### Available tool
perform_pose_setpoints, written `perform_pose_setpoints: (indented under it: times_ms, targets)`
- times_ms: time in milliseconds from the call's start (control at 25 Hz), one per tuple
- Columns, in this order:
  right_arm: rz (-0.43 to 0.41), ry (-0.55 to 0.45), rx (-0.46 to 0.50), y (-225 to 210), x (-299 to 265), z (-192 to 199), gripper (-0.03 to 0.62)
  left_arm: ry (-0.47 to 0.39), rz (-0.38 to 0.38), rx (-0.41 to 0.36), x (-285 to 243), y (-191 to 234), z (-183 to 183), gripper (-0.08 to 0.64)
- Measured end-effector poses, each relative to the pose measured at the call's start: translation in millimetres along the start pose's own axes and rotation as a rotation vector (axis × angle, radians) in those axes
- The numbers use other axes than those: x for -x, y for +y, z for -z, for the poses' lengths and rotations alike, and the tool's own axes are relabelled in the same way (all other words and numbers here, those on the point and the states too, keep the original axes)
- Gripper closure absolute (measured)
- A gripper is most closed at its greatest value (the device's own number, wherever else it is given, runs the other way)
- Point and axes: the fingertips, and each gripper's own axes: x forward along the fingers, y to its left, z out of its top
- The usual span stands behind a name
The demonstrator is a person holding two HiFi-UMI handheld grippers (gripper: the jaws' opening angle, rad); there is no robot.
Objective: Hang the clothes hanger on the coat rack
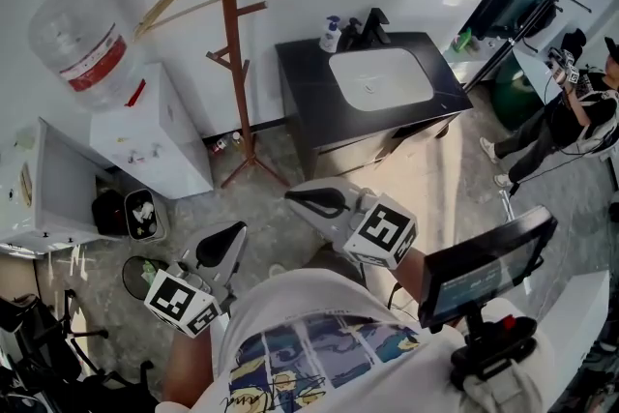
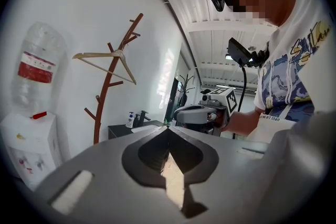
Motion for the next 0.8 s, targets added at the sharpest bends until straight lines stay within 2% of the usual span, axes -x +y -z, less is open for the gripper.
perform_pose_setpoints:
  times_ms: [800]
  targets:
    - [-0.026,0.021,0.032,-8,-7,-3,0.592,0.017,0.012,0.019,-13,4,4,0.557]
